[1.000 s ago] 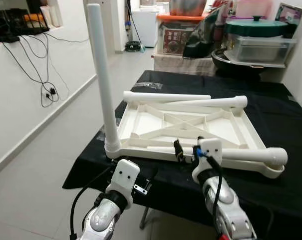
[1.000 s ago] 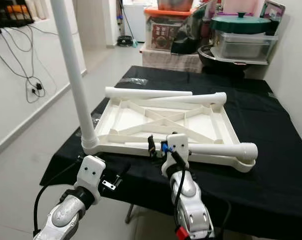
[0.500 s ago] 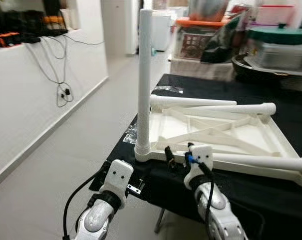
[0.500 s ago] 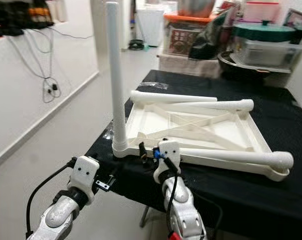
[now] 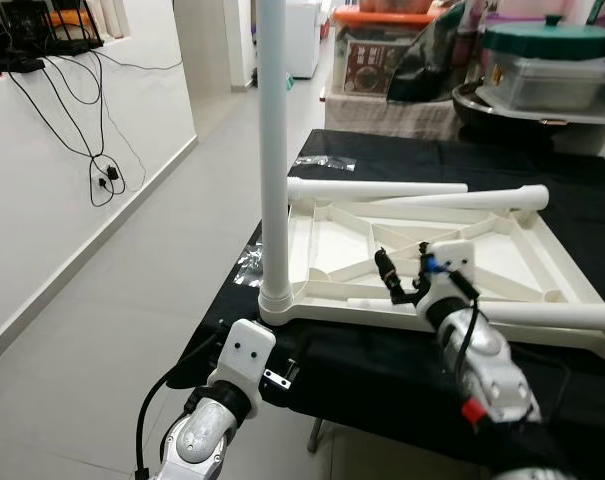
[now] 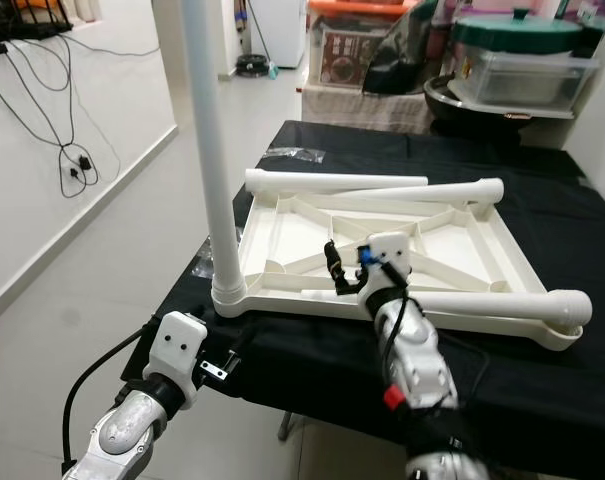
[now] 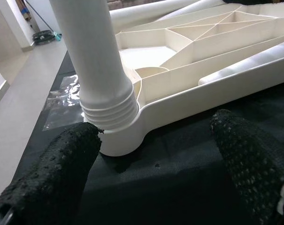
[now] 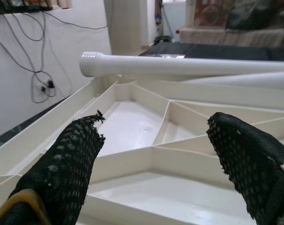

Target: Building children table

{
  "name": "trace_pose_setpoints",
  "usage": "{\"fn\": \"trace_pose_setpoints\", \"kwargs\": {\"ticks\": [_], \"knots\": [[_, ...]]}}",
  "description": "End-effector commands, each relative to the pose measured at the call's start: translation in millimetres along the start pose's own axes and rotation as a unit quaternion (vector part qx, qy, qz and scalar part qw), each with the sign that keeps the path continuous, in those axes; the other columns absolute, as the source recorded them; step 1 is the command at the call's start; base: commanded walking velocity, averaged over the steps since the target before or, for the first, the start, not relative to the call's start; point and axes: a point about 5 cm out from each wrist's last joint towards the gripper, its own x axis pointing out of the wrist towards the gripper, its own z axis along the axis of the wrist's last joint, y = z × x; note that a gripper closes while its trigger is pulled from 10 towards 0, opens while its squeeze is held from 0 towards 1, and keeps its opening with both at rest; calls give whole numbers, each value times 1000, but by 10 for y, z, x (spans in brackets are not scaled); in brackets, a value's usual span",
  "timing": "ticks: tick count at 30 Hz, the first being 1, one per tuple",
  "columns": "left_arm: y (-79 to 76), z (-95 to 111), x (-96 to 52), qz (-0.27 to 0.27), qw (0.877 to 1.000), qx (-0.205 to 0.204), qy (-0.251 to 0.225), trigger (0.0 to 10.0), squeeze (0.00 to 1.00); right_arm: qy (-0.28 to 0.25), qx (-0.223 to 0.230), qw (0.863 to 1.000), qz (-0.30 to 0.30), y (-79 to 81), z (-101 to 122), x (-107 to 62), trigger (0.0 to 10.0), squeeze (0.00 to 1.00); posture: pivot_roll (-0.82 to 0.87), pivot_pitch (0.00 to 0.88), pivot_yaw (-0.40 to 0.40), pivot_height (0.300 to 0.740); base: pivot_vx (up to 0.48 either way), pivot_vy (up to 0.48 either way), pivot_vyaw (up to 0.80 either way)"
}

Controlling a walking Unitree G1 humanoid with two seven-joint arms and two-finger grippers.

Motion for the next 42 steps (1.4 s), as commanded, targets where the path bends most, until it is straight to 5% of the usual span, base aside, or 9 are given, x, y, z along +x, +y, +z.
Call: {"fn": "trace_pose_setpoints", "kwargs": {"ticks": [1,2,9,12,15,16,25,35,42], "knots": [[-16,12,-20,-3,1000,-2,1,10000,0,14,16,1000,12,-30,-30,10,10000,859,50,37,-40,740,0,0,0],[-18,16,-23,-3,1000,-3,1,10000,0,34,31,997,55,-67,-8,46,10000,0,49,40,-45,740,0,0,0],[-14,28,-30,-1,1000,-4,0,10000,0,31,82,973,212,-52,208,75,10000,0,58,52,-45,740,0,0,0],[-12,29,-38,-3,1000,-4,0,10000,0,18,74,933,351,215,384,85,10000,0,61,52,-37,740,0,0,0],[-11,27,-40,-3,1000,-4,0,10000,0,21,64,921,385,294,400,73,10000,0,61,52,-37,740,0,0,0],[-8,31,-39,-2,1000,-4,0,10000,0,18,41,917,397,483,422,158,10000,0,61,57,-40,740,0,0,0],[-16,46,-44,-3,1000,-6,-2,10000,0,16,20,920,392,731,418,336,10000,0,67,59,-43,740,0,0,0],[-21,60,-39,-4,1000,-6,-5,10000,0,11,15,932,362,768,455,466,10000,0,62,67,-46,740,0,0,0],[-26,61,-39,-6,1000,-6,-5,10000,0,7,21,929,369,874,459,507,10000,0,63,66,-47,740,0,0,0]]}}
